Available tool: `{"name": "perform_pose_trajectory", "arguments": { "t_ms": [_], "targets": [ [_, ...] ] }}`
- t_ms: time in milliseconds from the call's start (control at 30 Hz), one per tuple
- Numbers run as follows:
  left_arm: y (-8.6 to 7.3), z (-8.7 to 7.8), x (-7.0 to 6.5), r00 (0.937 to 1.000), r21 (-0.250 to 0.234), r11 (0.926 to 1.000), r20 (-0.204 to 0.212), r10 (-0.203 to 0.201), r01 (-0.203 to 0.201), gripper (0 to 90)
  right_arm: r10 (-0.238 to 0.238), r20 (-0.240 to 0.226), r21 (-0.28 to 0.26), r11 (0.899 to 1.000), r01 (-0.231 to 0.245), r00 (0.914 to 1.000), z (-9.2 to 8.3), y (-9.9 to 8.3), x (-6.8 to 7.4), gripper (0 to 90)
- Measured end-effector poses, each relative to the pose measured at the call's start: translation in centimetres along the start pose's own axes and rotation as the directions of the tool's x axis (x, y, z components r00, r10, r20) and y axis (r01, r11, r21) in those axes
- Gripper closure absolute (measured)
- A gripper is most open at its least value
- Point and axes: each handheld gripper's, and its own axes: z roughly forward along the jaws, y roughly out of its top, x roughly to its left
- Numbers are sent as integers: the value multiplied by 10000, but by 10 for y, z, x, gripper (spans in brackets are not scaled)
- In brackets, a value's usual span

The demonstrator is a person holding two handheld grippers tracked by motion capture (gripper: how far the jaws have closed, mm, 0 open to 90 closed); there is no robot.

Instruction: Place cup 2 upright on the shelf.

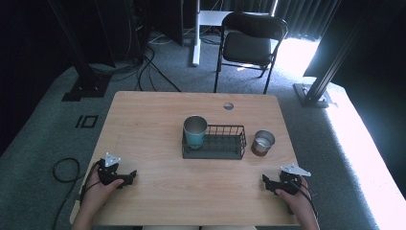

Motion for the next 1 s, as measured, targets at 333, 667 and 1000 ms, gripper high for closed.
{"name": "perform_pose_trajectory", "arguments": {
  "t_ms": [333,667,1000],
  "targets": [
    [0,0,0,10000,1,10000,3,-2,2,22,-65,75,-349,9994,68,10000,-1,15,-3,133],
    [0,0,0,10000,7,10000,3,4,-4,22,-139,-96,-686,9976,132,9999,7,33,0,133],
    [0,0,0,10000,4,10000,5,4,-4,22,125,-129,-846,9963,-136,9998,15,38,1,128]
  ]
}}
